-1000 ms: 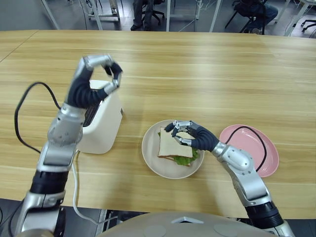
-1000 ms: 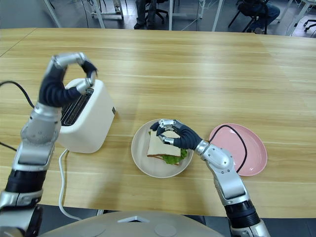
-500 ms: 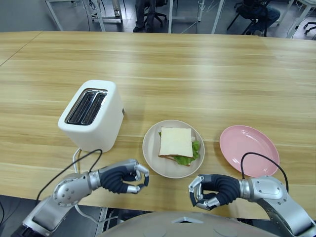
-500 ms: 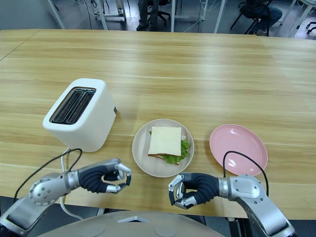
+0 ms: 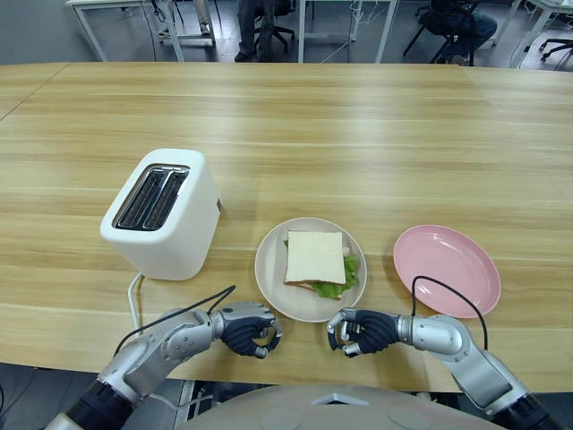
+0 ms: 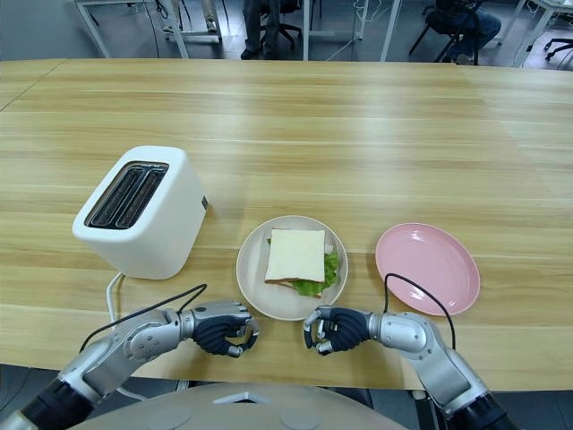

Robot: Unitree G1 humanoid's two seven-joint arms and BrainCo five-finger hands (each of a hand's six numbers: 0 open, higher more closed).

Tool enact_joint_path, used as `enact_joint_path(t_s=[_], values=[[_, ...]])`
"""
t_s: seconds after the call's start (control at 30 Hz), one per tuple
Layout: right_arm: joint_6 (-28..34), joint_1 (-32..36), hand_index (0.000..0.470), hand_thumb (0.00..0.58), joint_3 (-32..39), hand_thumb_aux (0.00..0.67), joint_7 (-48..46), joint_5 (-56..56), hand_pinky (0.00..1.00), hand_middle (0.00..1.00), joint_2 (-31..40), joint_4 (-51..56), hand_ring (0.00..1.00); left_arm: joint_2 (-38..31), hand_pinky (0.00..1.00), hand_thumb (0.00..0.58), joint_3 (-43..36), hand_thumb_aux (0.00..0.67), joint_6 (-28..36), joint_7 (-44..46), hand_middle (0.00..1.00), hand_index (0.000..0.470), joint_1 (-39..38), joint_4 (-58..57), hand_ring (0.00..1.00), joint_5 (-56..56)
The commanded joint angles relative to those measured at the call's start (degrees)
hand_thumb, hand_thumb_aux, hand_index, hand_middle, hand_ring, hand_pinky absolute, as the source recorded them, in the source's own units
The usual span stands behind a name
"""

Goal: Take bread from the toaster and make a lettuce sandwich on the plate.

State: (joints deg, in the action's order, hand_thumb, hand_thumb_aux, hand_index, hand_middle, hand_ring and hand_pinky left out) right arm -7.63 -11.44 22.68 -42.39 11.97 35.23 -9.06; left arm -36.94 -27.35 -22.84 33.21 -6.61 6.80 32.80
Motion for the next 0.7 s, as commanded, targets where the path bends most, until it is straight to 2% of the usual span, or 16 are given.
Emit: enact_joint_path(t_s=[0.03,0.23,0.47,0.57,0.7], values=[[0.52,1.82,0.460,0.580,2.13,0.670,4.06,5.36,1.00,1.00,-2.27,6.20,1.00,2.35,1.00,0.580,-2.93,0.670,1.15,-1.60,1.00,0.460,3.13,-6.07,1.00,5.27],[-2.67,8.84,0.460,0.580,3.54,0.670,12.84,11.76,1.00,1.00,-7.52,14.35,1.00,8.10,1.00,0.580,-2.73,0.670,1.77,-12.64,1.00,0.460,12.27,-19.90,1.00,9.50],[-6.95,21.03,0.460,0.580,4.42,0.670,26.08,18.29,1.00,1.00,-14.56,31.23,1.00,14.99,1.00,0.580,-3.13,0.670,3.95,-28.40,1.00,0.460,30.16,-44.15,1.00,12.65],[-8.58,25.55,0.460,0.580,4.07,0.670,30.46,19.25,1.00,1.00,-16.43,38.20,1.00,17.19,1.00,0.580,-3.83,0.670,3.29,-32.83,1.00,0.460,36.66,-53.91,1.00,12.91],[-10.52,29.51,0.460,0.580,3.62,0.670,33.77,19.30,1.00,1.00,-17.62,44.30,1.00,19.09,1.00,0.580,-3.90,0.670,1.18,-36.36,1.00,0.460,41.74,-61.84,1.00,12.05]])
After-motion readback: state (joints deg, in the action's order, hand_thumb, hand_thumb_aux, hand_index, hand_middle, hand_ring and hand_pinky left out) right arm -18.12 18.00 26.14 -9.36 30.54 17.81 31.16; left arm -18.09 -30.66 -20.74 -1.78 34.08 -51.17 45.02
